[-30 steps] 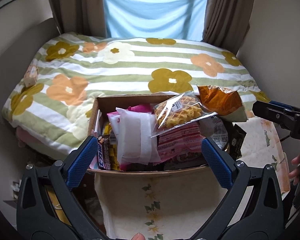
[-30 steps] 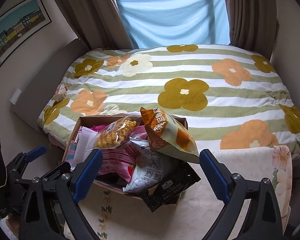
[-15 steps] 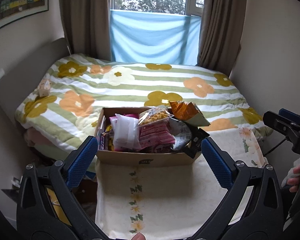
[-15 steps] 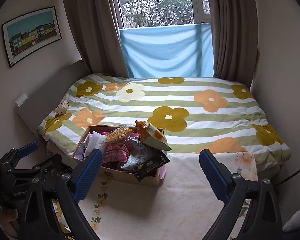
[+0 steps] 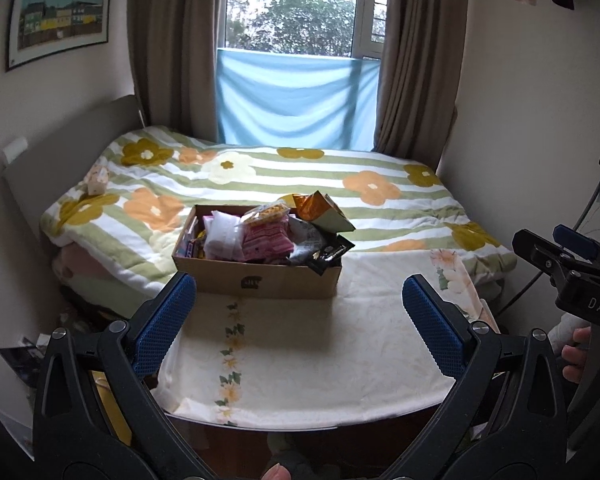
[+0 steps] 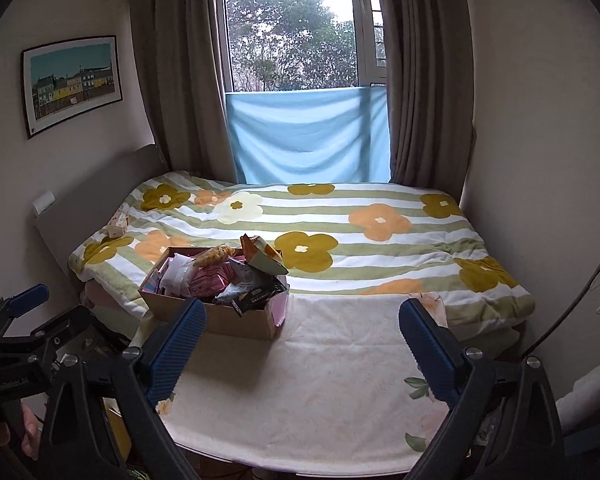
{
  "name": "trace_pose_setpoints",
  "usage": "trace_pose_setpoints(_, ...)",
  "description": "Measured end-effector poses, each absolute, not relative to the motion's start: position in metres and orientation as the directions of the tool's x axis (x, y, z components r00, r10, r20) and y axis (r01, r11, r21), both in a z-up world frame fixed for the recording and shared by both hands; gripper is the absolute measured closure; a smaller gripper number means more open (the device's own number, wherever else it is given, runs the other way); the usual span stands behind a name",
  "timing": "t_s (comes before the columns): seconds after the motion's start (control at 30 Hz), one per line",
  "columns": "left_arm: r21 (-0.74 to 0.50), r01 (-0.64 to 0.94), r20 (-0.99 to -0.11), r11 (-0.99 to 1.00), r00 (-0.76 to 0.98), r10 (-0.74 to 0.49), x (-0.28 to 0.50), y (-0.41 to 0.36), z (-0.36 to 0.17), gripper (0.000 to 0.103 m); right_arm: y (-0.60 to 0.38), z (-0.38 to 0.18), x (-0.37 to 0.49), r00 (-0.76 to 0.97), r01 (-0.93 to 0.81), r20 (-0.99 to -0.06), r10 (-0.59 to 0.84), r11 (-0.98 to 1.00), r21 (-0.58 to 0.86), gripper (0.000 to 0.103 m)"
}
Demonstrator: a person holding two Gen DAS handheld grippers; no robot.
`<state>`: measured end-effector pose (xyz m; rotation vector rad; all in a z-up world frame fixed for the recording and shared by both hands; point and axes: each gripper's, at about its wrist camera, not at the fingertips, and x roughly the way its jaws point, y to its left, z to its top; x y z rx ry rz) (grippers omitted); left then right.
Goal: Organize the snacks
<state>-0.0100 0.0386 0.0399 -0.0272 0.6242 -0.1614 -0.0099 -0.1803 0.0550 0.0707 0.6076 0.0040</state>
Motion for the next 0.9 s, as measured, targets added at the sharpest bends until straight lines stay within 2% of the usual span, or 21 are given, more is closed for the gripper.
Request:
trace_pose_setpoints(0.03,-0.071,0.14,-0.572,0.988,0.805,-0.155,-0.018,0.037,0.041,0.0,-0.182,0.056,-0.016,0.824,0.023,-0.566,0.016,0.998,0.062,0.001)
trace_pose_setpoints(0.5,-0.039,0.094,-0.572,0.995,0.814,-0.099,-0.036,0.039,0.037,0.0,-0.176,0.051,-0.058,0.836,0.091,-0.542,-0.087,0.996,-0.019,0.001)
trace_pose_setpoints(0.9,-0.055,0.092,-0.577,0.994,0.81,-0.107,-0.031,0.041,0.031,0.0,-0.176,0.049,-0.059,0.837,0.132,-0.536,-0.115,0.991,-0.007,0.001)
